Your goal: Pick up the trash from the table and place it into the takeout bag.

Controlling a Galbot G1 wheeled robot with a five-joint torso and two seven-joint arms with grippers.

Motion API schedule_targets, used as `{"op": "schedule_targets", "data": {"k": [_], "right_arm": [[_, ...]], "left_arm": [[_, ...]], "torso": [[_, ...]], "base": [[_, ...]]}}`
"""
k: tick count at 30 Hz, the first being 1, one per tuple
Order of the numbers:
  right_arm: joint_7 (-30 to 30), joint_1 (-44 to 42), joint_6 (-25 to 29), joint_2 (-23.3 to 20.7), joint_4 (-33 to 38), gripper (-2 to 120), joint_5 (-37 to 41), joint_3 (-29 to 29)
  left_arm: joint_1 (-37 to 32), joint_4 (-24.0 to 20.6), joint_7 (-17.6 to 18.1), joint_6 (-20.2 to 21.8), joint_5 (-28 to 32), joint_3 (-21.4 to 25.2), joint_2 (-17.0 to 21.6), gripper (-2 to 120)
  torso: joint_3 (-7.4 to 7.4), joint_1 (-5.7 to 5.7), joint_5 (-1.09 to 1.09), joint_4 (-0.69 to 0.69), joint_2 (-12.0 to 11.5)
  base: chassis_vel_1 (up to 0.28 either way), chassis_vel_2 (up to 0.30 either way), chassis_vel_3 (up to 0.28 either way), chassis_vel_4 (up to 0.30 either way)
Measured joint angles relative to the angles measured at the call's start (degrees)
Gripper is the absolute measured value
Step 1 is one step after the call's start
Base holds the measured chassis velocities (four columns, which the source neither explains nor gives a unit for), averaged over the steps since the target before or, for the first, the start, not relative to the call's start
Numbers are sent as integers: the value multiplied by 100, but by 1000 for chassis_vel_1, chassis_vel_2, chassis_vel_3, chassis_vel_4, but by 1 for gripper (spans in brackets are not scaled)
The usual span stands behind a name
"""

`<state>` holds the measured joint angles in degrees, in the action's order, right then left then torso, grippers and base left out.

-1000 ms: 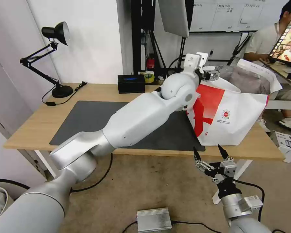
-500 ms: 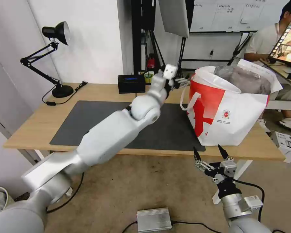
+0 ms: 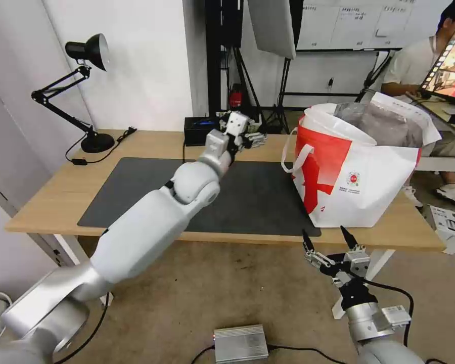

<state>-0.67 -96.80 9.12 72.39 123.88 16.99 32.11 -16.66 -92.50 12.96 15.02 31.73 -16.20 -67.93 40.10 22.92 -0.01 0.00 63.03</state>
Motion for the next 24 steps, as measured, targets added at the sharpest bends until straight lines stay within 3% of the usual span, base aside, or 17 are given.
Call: {"op": "schedule_targets", "data": {"k": [4,11,18,24], "right_arm": [[0,0,0,0,0,100,0,0],[0,0,0,0,0,100,0,0],[0,0,0,0,0,100,0,0],[0,0,0,0,0,100,0,0]], "left_arm": [[-389,-274,-78,193,-60,293,140,100],[-1511,-993,-217,675,-143,1268,310,100],[-2579,-1620,-90,471,-159,2102,426,100],[-3438,-2038,-298,165,-465,2765,573,100]], "torso": [[0,0,0,0,0],[0,0,0,0,0],[0,0,1,-1,0],[0,0,1,0,0]], "base": [[0,0,0,0],[0,0,0,0],[0,0,0,0],[0,0,0,0]]}}
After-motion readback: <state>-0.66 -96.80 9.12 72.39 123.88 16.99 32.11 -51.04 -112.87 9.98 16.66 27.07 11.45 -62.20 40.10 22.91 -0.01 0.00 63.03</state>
